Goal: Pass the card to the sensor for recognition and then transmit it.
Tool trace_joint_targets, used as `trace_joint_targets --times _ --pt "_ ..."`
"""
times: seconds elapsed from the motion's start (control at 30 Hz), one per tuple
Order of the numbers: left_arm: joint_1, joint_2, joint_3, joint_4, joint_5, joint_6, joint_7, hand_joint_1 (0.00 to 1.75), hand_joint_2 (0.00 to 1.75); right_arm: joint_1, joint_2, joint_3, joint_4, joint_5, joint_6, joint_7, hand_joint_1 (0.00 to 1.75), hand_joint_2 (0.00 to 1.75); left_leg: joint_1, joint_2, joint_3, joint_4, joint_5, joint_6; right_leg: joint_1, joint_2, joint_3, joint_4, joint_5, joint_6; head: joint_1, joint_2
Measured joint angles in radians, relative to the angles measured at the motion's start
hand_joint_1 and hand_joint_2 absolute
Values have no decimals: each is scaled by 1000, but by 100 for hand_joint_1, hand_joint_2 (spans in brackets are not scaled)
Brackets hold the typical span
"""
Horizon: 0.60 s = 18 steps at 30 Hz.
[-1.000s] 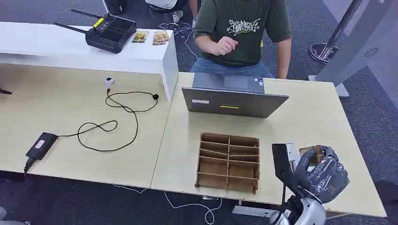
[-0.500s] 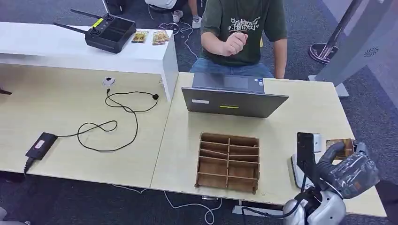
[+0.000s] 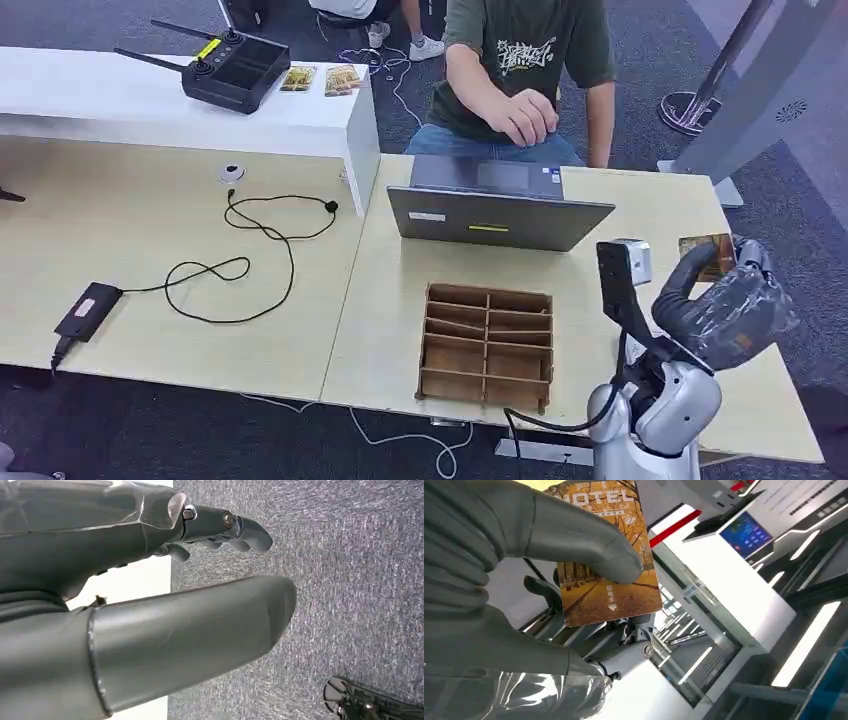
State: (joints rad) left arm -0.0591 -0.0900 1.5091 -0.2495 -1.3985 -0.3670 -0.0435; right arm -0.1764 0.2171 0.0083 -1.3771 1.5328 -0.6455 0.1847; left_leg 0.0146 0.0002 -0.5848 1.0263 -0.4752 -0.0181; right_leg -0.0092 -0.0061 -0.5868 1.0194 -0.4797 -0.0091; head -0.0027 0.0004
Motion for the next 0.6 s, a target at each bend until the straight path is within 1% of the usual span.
trace_joint_targets --times 0.33,0.5,0.6 --pt "0 -3 0 0 16 4 8 0 0 -82 12 107 10 -15 1 -57 175 175 0 0 0 0 0 0 0 0 0 0 0 0 0 0" --pt "1 -3 0 2 18 1 8 0 0 -167 31 161 76 -27 2 -71 175 175 0 0 0 0 1 -1 0 0 0 0 0 0 0 0" --pt "0 -1 -1 4 11 -3 8 0 0 -228 36 192 145 -45 -3 -73 175 175 0 0 0 0 1 -1 0 1 0 0 1 0 0 0"
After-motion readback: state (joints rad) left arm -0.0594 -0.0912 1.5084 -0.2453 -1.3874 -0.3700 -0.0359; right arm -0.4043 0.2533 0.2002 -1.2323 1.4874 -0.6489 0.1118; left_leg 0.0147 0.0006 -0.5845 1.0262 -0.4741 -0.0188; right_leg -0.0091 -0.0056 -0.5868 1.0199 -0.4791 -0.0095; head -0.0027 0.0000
